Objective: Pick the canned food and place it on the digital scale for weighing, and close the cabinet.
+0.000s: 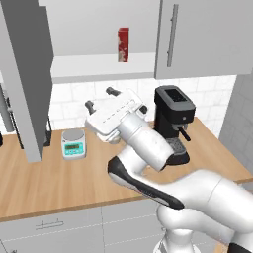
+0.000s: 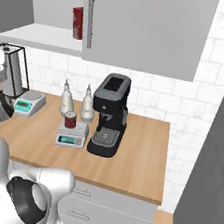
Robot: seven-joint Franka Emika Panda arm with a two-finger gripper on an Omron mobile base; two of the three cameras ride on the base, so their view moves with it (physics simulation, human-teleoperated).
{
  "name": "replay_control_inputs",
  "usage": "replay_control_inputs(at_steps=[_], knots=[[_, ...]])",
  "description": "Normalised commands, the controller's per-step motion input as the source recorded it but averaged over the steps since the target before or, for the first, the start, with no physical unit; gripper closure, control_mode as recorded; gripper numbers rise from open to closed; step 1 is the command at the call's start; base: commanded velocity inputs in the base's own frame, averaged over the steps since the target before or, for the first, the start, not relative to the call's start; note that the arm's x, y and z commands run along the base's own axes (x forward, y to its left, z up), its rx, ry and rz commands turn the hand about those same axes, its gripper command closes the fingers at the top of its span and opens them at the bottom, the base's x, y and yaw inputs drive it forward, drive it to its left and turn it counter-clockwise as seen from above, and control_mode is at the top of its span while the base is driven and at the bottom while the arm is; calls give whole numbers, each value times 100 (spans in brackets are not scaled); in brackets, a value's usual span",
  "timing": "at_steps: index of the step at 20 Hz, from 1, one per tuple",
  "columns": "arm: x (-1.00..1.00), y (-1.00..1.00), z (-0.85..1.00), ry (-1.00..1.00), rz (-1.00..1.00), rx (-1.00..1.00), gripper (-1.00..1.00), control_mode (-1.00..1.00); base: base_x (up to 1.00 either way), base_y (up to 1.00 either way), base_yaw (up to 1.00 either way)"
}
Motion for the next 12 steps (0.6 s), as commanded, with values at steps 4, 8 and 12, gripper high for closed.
replay_control_inputs(at_steps=[4, 8, 12], knots=[[-27, 41, -95, -40, 0, 22, -100, -100, 0, 0, 0], [-23, 86, -59, -16, 0, 27, -100, -100, 0, 0, 0], [-14, 77, -72, -15, 0, 32, -100, -100, 0, 0, 0]])
